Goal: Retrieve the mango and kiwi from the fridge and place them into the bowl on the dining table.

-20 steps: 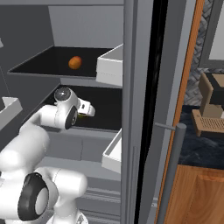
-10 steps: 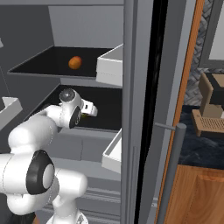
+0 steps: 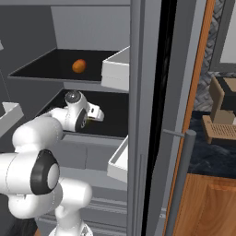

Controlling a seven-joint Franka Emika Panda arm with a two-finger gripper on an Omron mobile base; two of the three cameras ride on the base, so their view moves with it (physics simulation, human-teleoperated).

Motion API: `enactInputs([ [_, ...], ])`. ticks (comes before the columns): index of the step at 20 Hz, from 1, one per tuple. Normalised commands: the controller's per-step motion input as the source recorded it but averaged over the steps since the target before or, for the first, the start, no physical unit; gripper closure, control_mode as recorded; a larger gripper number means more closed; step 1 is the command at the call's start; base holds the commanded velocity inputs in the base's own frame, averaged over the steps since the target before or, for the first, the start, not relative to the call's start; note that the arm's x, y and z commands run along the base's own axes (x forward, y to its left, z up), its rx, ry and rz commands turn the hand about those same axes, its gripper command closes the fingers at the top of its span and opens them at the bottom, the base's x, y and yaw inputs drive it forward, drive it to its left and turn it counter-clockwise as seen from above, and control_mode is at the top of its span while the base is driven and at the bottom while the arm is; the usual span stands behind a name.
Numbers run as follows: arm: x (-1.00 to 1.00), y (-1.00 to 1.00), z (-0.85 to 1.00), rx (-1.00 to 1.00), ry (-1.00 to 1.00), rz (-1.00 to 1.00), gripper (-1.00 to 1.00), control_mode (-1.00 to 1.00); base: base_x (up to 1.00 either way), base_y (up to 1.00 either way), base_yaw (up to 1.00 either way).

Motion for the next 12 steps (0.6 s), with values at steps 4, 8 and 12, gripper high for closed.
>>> enactInputs([
  [4, 0.00, 0.00, -0.43, 0.00, 0.11, -0.02, -1.00, -1.00, 0.00, 0.00, 0.00],
  [8, -0.05, 0.02, -0.60, -0.01, 0.09, -0.02, -1.00, -1.00, 0.00, 0.00, 0.00],
  [12, -0.14, 0.08, -0.71, -0.02, 0.06, -0.01, -1.00, -1.00, 0.00, 0.00, 0.00],
])
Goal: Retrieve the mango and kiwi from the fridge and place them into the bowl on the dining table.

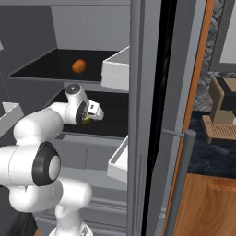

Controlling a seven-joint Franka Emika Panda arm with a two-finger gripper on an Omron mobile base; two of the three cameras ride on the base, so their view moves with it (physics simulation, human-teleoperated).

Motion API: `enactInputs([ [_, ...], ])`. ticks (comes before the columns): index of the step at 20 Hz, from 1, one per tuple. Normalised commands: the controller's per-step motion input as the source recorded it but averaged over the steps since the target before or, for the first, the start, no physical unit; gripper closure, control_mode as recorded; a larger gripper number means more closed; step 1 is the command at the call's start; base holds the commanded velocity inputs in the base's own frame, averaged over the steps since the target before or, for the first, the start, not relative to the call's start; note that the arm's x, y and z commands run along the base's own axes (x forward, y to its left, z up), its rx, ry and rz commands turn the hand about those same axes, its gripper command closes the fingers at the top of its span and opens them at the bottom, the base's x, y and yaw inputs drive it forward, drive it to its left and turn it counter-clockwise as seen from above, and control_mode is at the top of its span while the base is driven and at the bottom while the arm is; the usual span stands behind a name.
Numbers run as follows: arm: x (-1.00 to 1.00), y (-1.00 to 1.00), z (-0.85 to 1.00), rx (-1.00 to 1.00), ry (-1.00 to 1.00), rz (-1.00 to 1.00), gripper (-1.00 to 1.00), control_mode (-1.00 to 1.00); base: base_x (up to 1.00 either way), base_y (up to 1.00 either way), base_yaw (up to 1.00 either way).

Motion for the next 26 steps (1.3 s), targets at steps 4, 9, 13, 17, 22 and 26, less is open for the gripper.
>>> enactInputs([
  [4, -0.25, 0.05, -0.72, -0.02, 0.04, -0.01, -1.00, -1.00, 0.00, 0.00, 0.00],
  [9, -0.46, 0.00, -0.66, 0.00, 0.00, -0.01, -1.00, -1.00, 0.00, 0.00, 0.00],
  [13, -0.54, 0.00, -0.62, 0.00, 0.00, -0.02, -1.00, -1.00, 0.00, 0.00, 0.00],
  [17, -0.22, 0.00, -0.56, 0.00, 0.00, -0.01, -1.00, -1.00, 0.00, 0.00, 0.00],
  [22, 0.03, 0.00, -0.44, 0.00, 0.00, 0.00, -1.00, -1.00, 0.00, 0.00, 0.00],
  [26, 0.04, 0.00, -0.44, 0.00, 0.00, 0.00, 1.00, -1.00, 0.00, 0.00, 0.00],
])
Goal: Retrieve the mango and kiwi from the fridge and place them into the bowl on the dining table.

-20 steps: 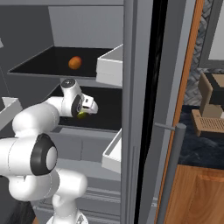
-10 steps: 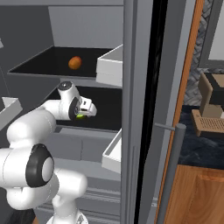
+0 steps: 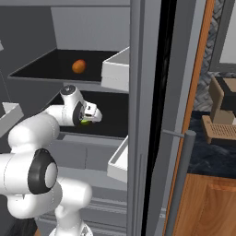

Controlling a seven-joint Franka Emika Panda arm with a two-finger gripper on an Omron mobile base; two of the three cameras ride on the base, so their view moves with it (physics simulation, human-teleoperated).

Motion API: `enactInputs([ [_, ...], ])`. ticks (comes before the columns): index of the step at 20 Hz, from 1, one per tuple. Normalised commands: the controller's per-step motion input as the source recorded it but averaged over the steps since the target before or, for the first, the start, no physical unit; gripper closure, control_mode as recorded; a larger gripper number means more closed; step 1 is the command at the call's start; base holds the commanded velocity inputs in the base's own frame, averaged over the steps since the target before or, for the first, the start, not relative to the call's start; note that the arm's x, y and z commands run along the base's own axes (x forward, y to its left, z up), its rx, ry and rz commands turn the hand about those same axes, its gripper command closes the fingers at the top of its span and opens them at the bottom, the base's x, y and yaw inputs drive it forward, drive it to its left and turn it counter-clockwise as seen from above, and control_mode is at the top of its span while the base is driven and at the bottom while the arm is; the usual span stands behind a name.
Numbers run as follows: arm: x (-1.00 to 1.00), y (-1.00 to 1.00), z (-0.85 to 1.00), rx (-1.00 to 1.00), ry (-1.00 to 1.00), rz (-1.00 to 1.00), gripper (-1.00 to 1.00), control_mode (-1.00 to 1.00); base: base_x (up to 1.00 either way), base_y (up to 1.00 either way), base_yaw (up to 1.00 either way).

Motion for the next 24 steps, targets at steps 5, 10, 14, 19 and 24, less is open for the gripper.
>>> enactInputs([
  [5, -0.05, 0.00, -0.45, 0.00, 0.02, 0.00, 1.00, -1.00, 0.00, 0.00, 0.00],
  [10, -0.19, 0.00, -0.48, 0.00, 0.06, -0.01, 1.00, -1.00, 0.00, 0.00, 0.00],
  [14, 0.00, 0.00, 0.00, 0.00, 0.00, 0.00, 1.00, -1.00, 0.00, 0.00, 0.00],
  [19, -0.81, -0.11, 0.00, 0.00, -0.04, 0.00, 1.00, -1.00, 0.00, 0.00, 0.00],
  [24, -1.00, -0.18, 0.00, 0.00, -0.20, 0.02, 1.00, -1.00, 0.00, 0.00, 0.00],
])
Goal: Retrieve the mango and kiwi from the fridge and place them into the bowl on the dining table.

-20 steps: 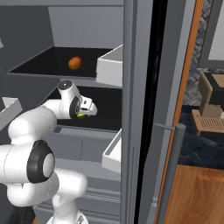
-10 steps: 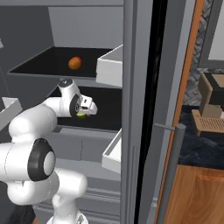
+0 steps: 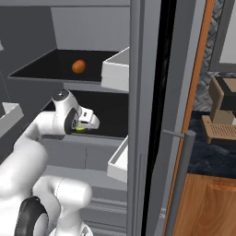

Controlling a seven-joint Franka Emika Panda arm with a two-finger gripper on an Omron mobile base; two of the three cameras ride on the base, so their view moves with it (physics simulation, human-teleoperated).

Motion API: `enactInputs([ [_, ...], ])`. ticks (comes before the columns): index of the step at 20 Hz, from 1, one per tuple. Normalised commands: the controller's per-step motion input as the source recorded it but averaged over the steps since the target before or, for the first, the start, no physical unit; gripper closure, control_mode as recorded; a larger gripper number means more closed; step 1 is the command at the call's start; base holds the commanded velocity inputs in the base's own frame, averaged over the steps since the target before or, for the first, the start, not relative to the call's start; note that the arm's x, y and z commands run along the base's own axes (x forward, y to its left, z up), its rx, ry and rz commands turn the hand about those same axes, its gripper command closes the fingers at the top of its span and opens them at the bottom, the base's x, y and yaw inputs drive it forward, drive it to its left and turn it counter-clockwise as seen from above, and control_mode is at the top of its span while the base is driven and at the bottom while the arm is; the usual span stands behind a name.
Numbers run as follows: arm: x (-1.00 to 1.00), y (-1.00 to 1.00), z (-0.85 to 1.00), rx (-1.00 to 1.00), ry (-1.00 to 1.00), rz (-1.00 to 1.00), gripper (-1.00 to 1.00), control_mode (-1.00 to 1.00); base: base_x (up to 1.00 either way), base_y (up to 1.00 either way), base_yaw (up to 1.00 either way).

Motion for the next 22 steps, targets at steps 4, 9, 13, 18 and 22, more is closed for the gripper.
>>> enactInputs([
  [4, -1.00, -0.26, 0.23, 0.00, -0.16, 0.00, 1.00, -1.00, 0.00, 0.00, 0.00],
  [9, -1.00, -0.25, 0.65, 0.00, -0.24, 0.04, 1.00, -1.00, 0.00, 0.00, 0.00],
  [13, -1.00, -0.25, 0.98, 0.00, -0.24, 0.04, 1.00, -1.00, 0.00, 0.00, 0.00],
  [18, -1.00, -0.06, 1.00, 0.00, -0.12, 0.01, 1.00, -1.00, 0.00, 0.00, 0.00],
  [22, -1.00, 0.00, 0.82, -0.03, 0.00, 0.00, 1.00, -1.00, 0.00, 0.00, 0.00],
])
